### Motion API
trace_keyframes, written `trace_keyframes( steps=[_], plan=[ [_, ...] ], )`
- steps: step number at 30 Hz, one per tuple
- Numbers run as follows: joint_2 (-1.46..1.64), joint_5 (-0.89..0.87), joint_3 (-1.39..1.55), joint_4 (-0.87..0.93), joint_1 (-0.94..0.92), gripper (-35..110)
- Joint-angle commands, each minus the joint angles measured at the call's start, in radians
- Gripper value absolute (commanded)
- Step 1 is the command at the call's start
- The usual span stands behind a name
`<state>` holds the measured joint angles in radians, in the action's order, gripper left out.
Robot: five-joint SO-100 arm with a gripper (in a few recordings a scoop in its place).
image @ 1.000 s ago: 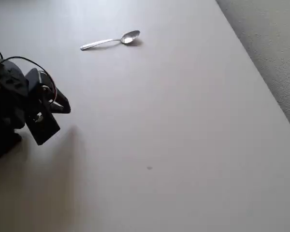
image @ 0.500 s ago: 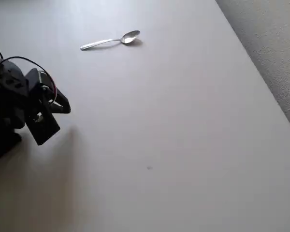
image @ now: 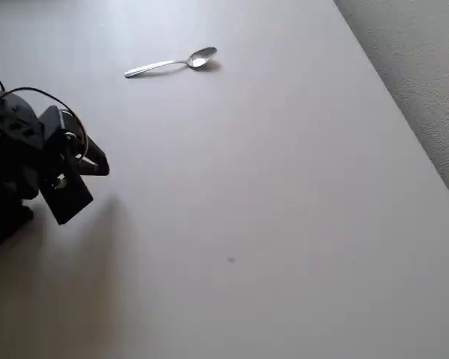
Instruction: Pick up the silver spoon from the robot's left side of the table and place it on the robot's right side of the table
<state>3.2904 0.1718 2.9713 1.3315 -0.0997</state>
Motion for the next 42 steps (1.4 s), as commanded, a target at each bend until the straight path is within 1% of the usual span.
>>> trace_keyframes(
  steps=[1,21,26,27,28,29,30,32,33,34,35,37,39,42],
  plan=[
    [0.003,0.009,-0.018,0.008,0.006,-2],
    [0.003,0.018,-0.018,0.008,0.02,-2],
    [0.005,0.104,-0.018,0.015,0.114,-2],
    [0.006,0.101,-0.014,-0.011,0.129,-2],
    [0.006,0.132,0.005,-0.091,0.133,-2],
    [0.006,0.222,0.017,-0.16,0.124,-1],
    [0.006,0.276,0.003,-0.193,0.114,-1],
    [0.006,0.296,-0.046,-0.238,0.075,8],
    [0.006,0.341,-0.08,-0.247,0.109,13],
    [-0.009,0.391,-0.135,-0.206,0.187,18],
    [-0.069,0.408,-0.21,-0.161,0.287,20],
    [-0.316,0.407,-0.387,-0.117,0.457,22],
    [-0.649,0.4,-0.571,-0.117,0.529,23],
    [-1.078,0.422,-0.807,-0.101,0.572,25]
  ],
)
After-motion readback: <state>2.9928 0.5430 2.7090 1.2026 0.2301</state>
